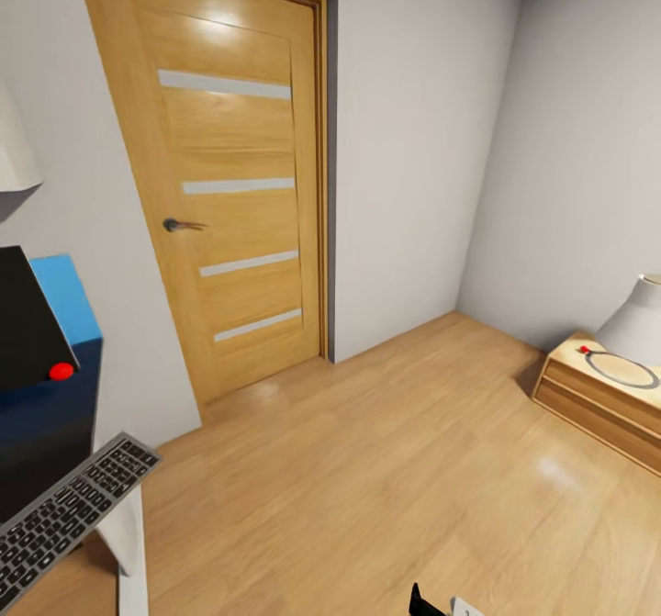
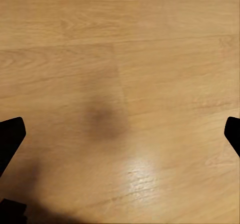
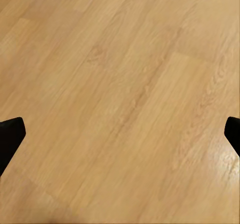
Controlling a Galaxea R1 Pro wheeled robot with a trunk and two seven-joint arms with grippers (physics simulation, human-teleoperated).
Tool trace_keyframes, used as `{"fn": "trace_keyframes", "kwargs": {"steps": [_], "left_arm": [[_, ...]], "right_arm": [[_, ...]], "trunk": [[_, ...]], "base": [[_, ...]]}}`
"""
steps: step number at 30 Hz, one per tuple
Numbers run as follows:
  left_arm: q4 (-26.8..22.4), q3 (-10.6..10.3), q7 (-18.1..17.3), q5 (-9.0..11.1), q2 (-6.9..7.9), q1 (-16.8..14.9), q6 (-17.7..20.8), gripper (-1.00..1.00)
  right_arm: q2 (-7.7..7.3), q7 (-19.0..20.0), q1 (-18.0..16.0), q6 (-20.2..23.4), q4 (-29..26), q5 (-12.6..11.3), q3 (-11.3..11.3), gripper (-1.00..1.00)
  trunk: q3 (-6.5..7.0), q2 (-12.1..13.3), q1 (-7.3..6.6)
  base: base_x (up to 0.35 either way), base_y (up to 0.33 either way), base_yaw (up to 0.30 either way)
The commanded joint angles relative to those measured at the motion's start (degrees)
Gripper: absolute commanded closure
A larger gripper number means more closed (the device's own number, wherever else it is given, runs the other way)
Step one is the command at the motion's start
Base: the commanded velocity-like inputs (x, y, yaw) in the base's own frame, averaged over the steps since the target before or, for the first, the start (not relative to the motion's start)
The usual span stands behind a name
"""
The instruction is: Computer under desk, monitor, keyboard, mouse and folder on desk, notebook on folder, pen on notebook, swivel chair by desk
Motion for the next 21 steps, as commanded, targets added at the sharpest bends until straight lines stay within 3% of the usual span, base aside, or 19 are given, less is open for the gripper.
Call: {"fn": "trace_keyframes", "kwargs": {"steps": [1,21], "left_arm": [[-0.1,-0.5,0.5,0.2,0.07,-0.1,-0.4,-1.0],[-0.1,-0.5,0.5,0.2,0.07,-0.1,-0.4,-1.0]], "right_arm": [[-0.01,-0.5,0.0,-0.2,0.0,-0.2,0.5,-1.0],[-0.02,-0.5,0.0,-0.3,0.1,-0.2,0.5,-1.0]], "trunk": [[-0.16,0.0,0.03],[-2.01,0.0,0.03]], "base": [[0.326,0.0,0.0],[0.326,0.0,0.0]]}}
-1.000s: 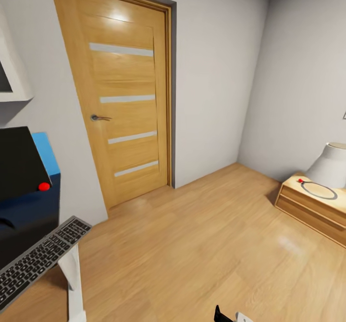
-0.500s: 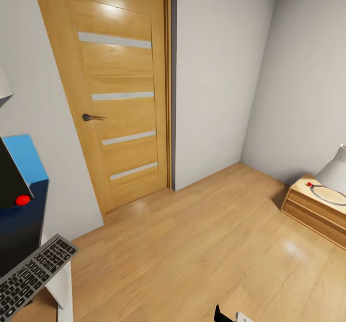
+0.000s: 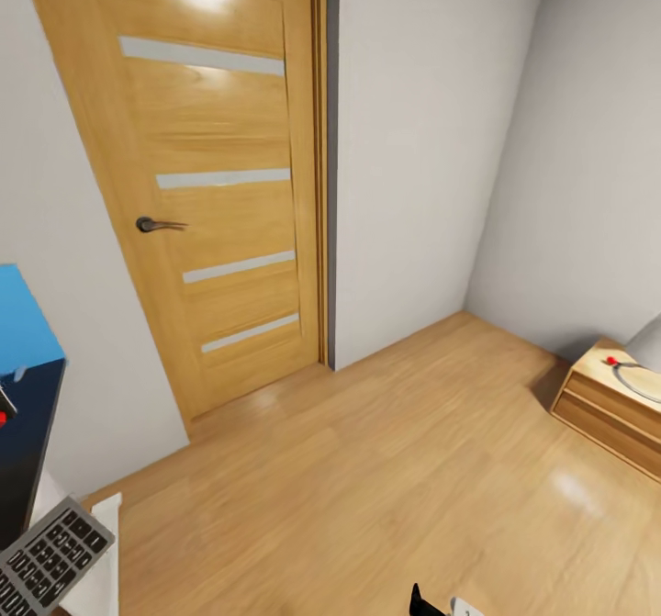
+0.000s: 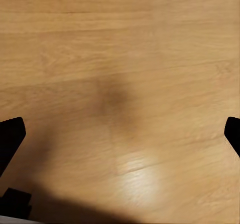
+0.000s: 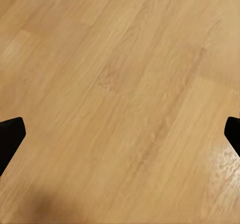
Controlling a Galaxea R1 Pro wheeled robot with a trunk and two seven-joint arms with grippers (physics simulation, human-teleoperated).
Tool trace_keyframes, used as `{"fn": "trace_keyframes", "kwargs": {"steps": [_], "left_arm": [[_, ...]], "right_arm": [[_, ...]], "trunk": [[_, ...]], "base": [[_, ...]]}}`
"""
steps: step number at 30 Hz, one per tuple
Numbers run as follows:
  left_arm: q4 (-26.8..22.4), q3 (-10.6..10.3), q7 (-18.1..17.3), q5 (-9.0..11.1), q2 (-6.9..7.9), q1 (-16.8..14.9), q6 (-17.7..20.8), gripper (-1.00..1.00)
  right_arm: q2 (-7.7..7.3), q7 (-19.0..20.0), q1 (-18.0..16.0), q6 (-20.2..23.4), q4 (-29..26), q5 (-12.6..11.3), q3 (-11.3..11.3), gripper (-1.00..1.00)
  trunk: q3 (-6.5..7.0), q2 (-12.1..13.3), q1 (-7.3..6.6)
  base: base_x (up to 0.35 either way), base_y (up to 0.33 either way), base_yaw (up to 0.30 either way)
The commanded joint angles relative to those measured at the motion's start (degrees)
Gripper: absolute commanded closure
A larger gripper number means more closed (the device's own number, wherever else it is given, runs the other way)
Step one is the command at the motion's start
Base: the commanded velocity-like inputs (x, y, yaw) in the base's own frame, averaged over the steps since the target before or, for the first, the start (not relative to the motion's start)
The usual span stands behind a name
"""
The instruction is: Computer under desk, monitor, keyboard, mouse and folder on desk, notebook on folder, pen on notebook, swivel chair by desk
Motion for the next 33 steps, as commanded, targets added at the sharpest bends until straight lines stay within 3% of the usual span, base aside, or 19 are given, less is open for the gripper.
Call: {"fn": "trace_keyframes", "kwargs": {"steps": [1,19,33], "left_arm": [[-0.1,-0.5,0.5,0.2,0.07,-0.1,-0.4,-1.0],[-0.1,-0.6,0.4,0.1,0.07,-0.1,-0.4,-1.0],[0.2,-0.6,0.5,0.2,0.07,-0.1,-0.3,-1.0]], "right_arm": [[-0.02,-0.5,0.0,-0.2,0.0,-0.2,0.5,-1.0],[0.03,-0.5,0.0,-0.2,0.0,-0.2,0.6,-1.0],[-0.08,-0.3,0.0,-0.5,-0.1,-0.1,0.7,-1.0]], "trunk": [[-0.15,0.0,0.03],[-1.82,0.0,0.03],[-3.06,0.0,0.03]], "base": [[0.326,0.0,0.0],[0.326,-0.002,0.0],[0.278,-0.09,-0.001]]}}
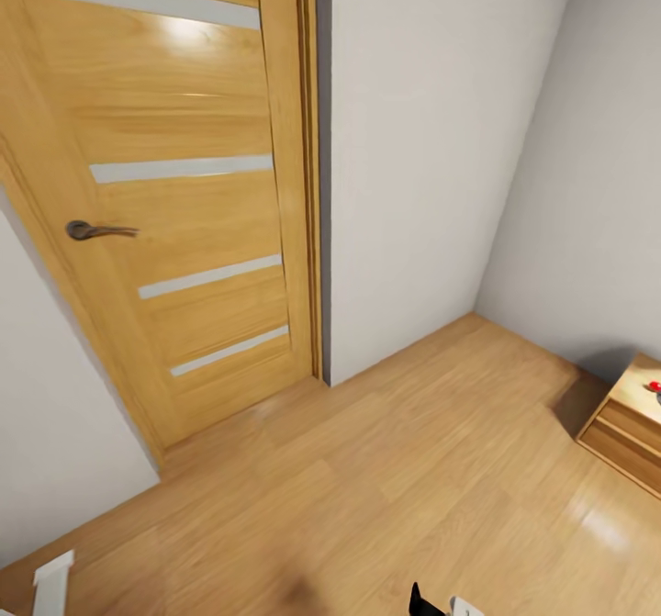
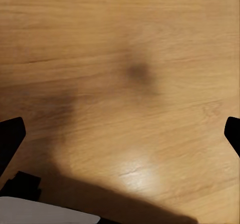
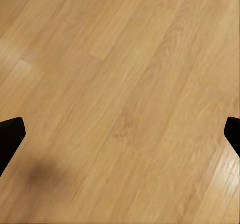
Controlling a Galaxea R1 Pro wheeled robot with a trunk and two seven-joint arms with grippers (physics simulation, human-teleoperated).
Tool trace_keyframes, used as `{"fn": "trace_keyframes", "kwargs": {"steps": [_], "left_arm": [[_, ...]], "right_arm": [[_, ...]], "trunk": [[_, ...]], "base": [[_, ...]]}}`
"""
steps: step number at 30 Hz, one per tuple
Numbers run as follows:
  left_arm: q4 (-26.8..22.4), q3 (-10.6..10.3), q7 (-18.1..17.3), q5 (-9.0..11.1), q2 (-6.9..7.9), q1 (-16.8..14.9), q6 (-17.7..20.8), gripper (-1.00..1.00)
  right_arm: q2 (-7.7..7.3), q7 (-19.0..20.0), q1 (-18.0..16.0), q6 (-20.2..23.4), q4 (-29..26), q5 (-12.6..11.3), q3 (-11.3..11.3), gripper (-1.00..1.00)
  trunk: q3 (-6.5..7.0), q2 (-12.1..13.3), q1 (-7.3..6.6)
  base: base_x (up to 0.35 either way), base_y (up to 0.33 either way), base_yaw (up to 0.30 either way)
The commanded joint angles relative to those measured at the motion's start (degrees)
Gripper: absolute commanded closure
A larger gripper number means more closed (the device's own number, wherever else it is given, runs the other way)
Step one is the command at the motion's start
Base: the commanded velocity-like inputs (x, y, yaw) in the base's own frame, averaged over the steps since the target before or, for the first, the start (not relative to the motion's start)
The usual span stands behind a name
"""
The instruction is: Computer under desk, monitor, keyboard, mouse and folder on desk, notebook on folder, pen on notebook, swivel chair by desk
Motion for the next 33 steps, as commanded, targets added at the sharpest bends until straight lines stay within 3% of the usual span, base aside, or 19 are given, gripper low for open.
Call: {"fn": "trace_keyframes", "kwargs": {"steps": [1,7,23,33], "left_arm": [[0.1,-0.5,0.5,0.2,0.07,-0.1,-0.4,-1.0],[0.3,-0.5,0.6,0.2,0.07,-0.1,-0.4,-1.0],[0.4,-0.5,0.6,0.2,0.07,-0.1,-0.4,-1.0],[0.4,-0.5,0.6,0.2,-0.01,-0.1,-0.5,-1.0]], "right_arm": [[-0.04,-0.4,0.0,-0.2,0.0,-0.2,0.5,-1.0],[0.02,-0.4,0.0,-0.2,0.0,-0.1,0.6,-1.0],[0.03,-0.4,0.0,-0.2,0.0,-0.1,0.6,-1.0],[0.03,-0.3,0.0,-0.2,0.0,-0.1,0.7,-1.0]], "trunk": [[-0.08,0.0,0.01],[-0.15,0.0,0.01],[-0.15,0.0,0.01],[-0.15,0.0,0.01]], "base": [[0.042,-0.038,-0.004],[0.016,-0.014,0.023],[0.001,-0.004,0.264],[0.0,-0.237,0.278]]}}
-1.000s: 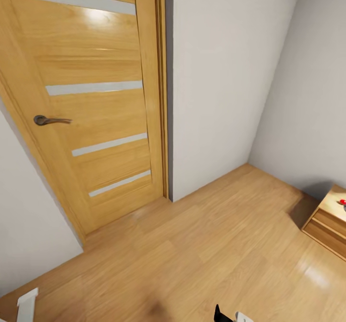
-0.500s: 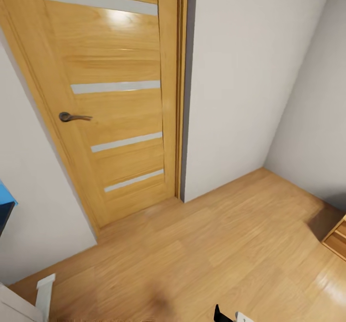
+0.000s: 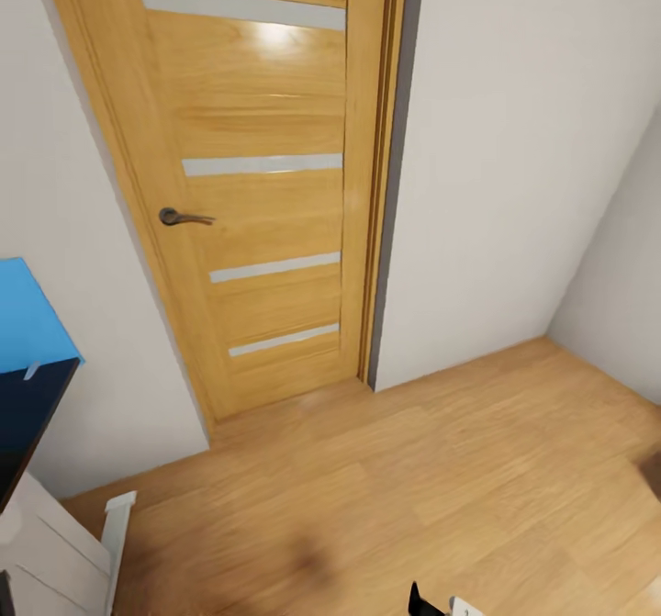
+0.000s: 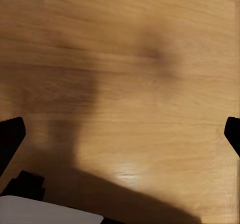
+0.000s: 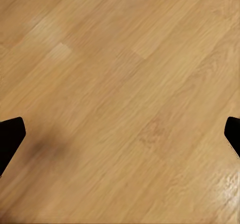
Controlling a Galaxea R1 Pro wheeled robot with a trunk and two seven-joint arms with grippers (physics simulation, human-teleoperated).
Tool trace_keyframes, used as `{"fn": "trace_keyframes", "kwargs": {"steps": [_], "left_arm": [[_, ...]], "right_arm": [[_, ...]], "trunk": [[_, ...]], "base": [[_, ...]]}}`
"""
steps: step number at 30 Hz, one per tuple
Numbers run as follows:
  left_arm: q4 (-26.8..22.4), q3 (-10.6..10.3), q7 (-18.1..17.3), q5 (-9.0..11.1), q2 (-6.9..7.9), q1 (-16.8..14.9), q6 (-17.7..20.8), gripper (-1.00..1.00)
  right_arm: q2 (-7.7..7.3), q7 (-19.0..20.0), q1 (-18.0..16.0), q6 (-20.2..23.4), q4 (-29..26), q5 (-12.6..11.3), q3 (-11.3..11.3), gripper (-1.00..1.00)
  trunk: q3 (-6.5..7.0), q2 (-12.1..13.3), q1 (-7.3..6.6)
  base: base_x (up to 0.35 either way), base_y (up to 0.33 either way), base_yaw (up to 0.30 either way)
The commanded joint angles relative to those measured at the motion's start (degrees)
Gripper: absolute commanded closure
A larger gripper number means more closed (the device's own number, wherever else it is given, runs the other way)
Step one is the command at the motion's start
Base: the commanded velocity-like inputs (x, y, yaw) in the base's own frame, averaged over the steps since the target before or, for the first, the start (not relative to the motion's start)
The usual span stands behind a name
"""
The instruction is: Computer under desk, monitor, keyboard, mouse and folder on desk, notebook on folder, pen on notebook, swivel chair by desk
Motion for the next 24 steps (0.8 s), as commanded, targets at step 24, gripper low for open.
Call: {"fn": "trace_keyframes", "kwargs": {"steps": [24], "left_arm": [[0.1,-0.5,0.4,0.1,-0.08,-0.1,-0.1,-1.0]], "right_arm": [[-0.03,-0.5,0.0,-0.1,1.1,5.0,0.4,-1.0]], "trunk": [[-0.05,0.0,0.0]], "base": [[0.0,-0.312,0.278]]}}
